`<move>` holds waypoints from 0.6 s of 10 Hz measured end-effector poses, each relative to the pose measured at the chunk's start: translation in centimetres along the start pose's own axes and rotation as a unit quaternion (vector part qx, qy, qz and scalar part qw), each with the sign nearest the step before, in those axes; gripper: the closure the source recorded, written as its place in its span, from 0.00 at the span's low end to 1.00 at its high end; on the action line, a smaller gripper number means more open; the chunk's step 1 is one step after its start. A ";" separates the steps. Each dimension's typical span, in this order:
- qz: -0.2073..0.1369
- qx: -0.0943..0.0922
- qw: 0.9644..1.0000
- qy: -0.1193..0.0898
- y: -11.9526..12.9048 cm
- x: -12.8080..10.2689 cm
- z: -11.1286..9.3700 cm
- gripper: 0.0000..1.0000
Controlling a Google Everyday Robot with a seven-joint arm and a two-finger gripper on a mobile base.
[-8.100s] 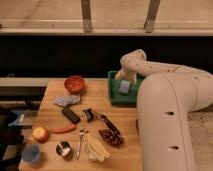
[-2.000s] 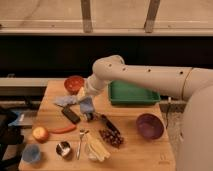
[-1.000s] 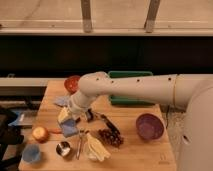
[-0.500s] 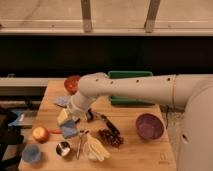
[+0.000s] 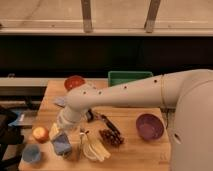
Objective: Place sponge in metal cup
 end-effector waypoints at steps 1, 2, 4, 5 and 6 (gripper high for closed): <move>-0.008 -0.002 1.000 0.015 0.7 0.0 1.8 1.00; -0.010 -0.001 1.000 0.020 0.8 -0.2 2.3 1.00; -0.012 0.005 1.000 0.028 0.7 -0.7 3.2 1.00; -0.012 0.009 0.999 0.030 0.6 -0.9 3.3 1.00; -0.010 0.017 0.999 0.030 0.2 -1.1 3.4 0.99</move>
